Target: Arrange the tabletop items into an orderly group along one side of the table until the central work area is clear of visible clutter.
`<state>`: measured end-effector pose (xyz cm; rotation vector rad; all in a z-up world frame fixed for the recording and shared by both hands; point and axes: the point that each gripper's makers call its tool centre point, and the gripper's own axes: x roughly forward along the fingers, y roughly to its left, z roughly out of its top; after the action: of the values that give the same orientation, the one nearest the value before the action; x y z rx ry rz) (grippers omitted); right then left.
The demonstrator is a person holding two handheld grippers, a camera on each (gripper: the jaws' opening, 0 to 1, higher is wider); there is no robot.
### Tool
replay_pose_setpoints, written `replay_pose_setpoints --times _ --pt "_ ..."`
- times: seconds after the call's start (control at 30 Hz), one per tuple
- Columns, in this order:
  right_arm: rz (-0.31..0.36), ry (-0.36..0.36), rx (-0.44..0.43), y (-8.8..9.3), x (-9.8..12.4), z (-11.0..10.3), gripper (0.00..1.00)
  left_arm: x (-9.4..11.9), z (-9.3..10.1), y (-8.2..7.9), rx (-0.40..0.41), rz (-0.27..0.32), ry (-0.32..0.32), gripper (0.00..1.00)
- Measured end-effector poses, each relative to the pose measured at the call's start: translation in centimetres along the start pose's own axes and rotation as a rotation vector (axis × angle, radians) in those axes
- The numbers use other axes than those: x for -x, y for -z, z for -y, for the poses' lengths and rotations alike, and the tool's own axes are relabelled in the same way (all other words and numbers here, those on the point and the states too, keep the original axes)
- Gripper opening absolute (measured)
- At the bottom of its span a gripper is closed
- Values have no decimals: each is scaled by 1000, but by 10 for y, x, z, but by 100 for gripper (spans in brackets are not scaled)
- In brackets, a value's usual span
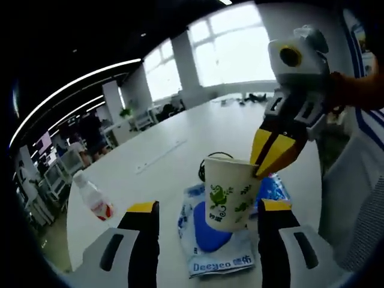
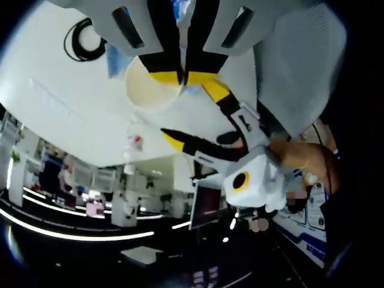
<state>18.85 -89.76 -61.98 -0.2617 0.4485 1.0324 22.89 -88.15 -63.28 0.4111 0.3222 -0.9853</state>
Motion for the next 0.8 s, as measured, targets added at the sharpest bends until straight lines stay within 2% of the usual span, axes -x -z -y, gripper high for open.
replay_pose_setpoints --times 0.5,0.6,0.8 --pt "-51 -47 92 2 2 -12 0 -1 16 2 -26 -11 85 55" --pt "-40 -33 96 0 1 -10 0 -1 22 0 -19 0 114 56" --pt "-31 -48 109 -5 0 -15 0 -3 26 -2 -21 -1 121 54"
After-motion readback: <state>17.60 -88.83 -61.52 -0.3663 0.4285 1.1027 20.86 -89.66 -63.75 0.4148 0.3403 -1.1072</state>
